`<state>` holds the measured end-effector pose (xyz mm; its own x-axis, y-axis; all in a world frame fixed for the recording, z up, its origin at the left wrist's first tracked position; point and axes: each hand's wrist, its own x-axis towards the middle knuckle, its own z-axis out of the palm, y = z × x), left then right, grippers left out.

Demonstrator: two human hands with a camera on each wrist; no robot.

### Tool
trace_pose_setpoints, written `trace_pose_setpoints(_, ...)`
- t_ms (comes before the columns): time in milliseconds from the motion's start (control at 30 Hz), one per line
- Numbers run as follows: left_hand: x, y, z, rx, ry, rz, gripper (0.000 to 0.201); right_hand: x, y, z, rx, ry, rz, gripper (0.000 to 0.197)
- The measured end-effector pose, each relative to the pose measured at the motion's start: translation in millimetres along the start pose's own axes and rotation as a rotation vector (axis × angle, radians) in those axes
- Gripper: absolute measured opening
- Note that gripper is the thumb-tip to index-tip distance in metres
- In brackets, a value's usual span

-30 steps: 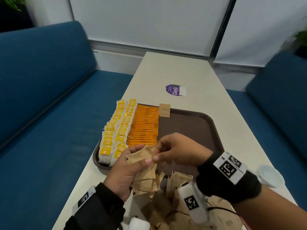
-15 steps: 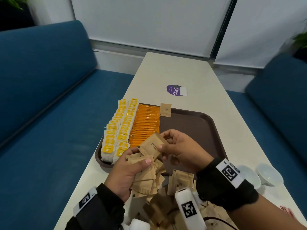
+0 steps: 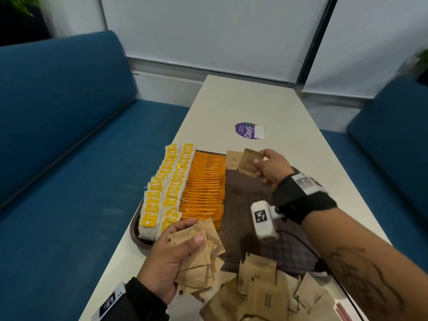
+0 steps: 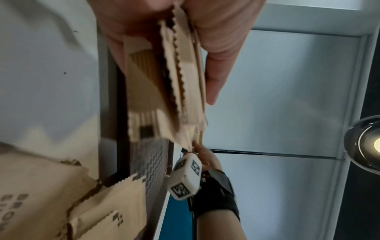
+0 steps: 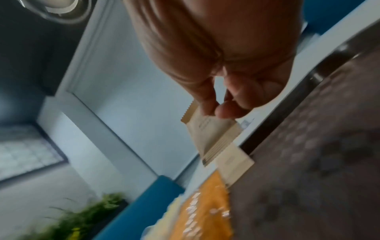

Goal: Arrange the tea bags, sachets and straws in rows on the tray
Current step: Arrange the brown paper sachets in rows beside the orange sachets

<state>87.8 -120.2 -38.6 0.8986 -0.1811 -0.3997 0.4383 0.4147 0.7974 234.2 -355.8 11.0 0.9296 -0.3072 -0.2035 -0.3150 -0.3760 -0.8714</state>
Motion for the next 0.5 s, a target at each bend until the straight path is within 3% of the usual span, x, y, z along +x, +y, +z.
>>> trace_pose_setpoints(100, 4, -1, -1, -0.003, 0.004, -0.027, 0.056, 41, 6, 5, -0.203, -0.031, 0.040, 0.029)
trace_pose_setpoints(233, 4, -1, -1, -0.004, -0.013, -0.049, 0.054, 66, 4, 18, -0.306, -0.026, 0.005, 0.018)
trace_pose_setpoints(500, 6, -1, -4, 0.034, 0.002, -0.023, 0.053, 85, 6, 30, -0.212, -0.140, 0.080, 0.036)
